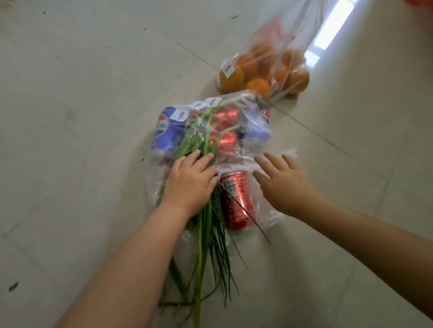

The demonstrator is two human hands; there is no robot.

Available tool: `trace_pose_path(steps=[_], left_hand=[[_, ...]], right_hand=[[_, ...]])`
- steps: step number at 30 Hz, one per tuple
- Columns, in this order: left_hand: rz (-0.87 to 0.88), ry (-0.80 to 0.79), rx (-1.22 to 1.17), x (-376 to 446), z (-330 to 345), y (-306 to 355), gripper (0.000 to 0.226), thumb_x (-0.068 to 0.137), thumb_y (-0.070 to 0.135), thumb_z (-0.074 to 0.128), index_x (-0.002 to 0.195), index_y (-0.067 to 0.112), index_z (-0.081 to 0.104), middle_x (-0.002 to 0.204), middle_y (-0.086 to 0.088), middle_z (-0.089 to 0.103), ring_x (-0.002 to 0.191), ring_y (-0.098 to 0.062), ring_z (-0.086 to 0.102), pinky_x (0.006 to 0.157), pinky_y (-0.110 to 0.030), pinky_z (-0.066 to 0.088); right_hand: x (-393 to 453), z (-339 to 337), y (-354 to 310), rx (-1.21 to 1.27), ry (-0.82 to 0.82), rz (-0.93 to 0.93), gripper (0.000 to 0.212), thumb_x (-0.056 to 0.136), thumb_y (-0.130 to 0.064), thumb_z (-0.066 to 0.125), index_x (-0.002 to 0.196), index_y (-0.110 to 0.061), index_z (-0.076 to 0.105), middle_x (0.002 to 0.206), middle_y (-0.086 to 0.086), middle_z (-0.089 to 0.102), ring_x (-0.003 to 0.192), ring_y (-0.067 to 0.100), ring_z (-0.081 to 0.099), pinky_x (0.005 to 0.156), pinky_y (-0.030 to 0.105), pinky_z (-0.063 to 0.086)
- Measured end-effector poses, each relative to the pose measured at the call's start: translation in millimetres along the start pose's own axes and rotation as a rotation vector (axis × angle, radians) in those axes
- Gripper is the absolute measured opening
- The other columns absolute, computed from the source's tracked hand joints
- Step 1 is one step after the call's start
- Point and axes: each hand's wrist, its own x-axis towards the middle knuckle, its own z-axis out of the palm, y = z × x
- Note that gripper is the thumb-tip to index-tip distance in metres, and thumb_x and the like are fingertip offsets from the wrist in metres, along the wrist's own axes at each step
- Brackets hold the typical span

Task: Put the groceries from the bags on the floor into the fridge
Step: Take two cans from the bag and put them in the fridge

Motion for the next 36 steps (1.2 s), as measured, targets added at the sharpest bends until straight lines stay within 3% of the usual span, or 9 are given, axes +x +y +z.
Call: trace_pose_path(steps=[4,8,12,15,17,21,25,28,36], left_hand=[[-0.084,0.016,0.037,-3.2,6.7,5.2,0.058,0.096,0.049,0.016,0.138,0.023,0.047,0.156,0.006,0.028,0.147,-0.021,0.014,0.117,-0.037,0.01],[-0.024,0.06,0.077,-0.6,11.7,2.5,0.024,0.085,0.019,0.065,0.107,0.011,0.073,0.134,-0.009,0.059,0.131,-0.037,0.046,0.107,-0.049,0.034],[-0.01,0.13,0.101,6.8,3.5,3.1,0.025,0.037,0.003,0.092,0.053,0.011,0.075,0.085,-0.013,0.078,0.081,-0.042,0.072,0.069,-0.052,0.055],[-0.029,0.162,0.055,9.7,0.9,3.9,0.028,0.036,0.0,0.092,0.057,0.01,0.076,0.085,-0.014,0.077,0.079,-0.04,0.072,0.067,-0.05,0.056],[-0.002,0.174,0.043,9.7,3.4,1.7,0.03,0.037,0.0,0.091,0.062,0.011,0.077,0.084,-0.014,0.077,0.078,-0.038,0.073,0.066,-0.048,0.056],[0.034,0.201,-0.023,9.4,4.6,-2.5,0.03,0.045,0.002,0.09,0.071,0.008,0.078,0.086,-0.014,0.077,0.081,-0.039,0.072,0.066,-0.051,0.056],[-0.047,0.159,-0.108,4.2,-0.3,1.8,0.033,0.067,0.003,0.079,0.099,0.007,0.075,0.115,-0.015,0.07,0.112,-0.04,0.061,0.092,-0.052,0.047],[-0.071,0.158,-0.149,-0.3,0.5,2.0,0.036,0.081,0.005,0.066,0.117,0.007,0.067,0.133,-0.012,0.059,0.13,-0.035,0.046,0.107,-0.047,0.035],[-0.008,0.223,-0.379,-11.4,-23.1,3.5,0.05,0.067,0.009,0.053,0.115,0.001,0.067,0.123,-0.016,0.064,0.121,-0.032,0.056,0.105,-0.036,0.035]], right_hand=[[-3.7,22.0,6.9,-0.144,0.13,-0.243,0.062,0.042,-0.015,0.077,0.103,-0.026,0.072,0.111,0.005,0.072,0.103,0.027,0.068,0.085,0.051,0.052],[-17.9,37.7,16.7,-0.197,0.011,-0.237,0.029,0.033,-0.025,0.089,0.057,-0.03,0.073,0.09,-0.005,0.077,0.1,0.023,0.07,0.091,0.056,0.042],[-30.4,41.5,24.1,-0.226,-0.247,-0.089,0.027,0.088,-0.015,0.051,0.11,-0.014,0.068,0.129,0.006,0.058,0.137,0.028,0.034,0.114,0.054,-0.007],[-31.9,33.3,10.9,-0.108,-0.164,-0.086,0.021,0.079,-0.012,0.057,0.094,-0.014,0.072,0.104,0.006,0.068,0.111,0.029,0.058,0.107,0.051,0.035],[-27.2,25.5,-2.5,0.11,0.075,-0.026,0.011,0.07,-0.018,0.061,0.07,-0.014,0.071,0.069,0.004,0.07,0.067,0.026,0.069,0.063,0.033,0.056],[-8.2,15.0,-40.3,0.648,0.008,0.287,0.044,0.09,-0.033,0.052,0.127,-0.011,0.046,0.116,0.013,0.059,0.103,0.032,0.06,0.084,0.036,0.049],[3.5,28.7,-60.4,0.956,-0.086,0.481,0.089,0.068,-0.036,0.077,0.137,-0.012,0.025,0.122,0.016,0.057,0.109,0.033,0.058,0.089,0.037,0.051],[-1.2,24.5,-57.5,0.975,-0.096,0.525,0.079,0.069,-0.036,0.075,0.13,-0.011,0.033,0.118,0.015,0.061,0.105,0.031,0.06,0.085,0.035,0.051],[-52.8,-46.6,-4.9,0.865,0.063,0.521,0.051,0.067,-0.036,0.074,0.108,-0.014,0.053,0.093,0.003,0.059,0.086,0.022,0.059,0.076,0.035,0.052]])
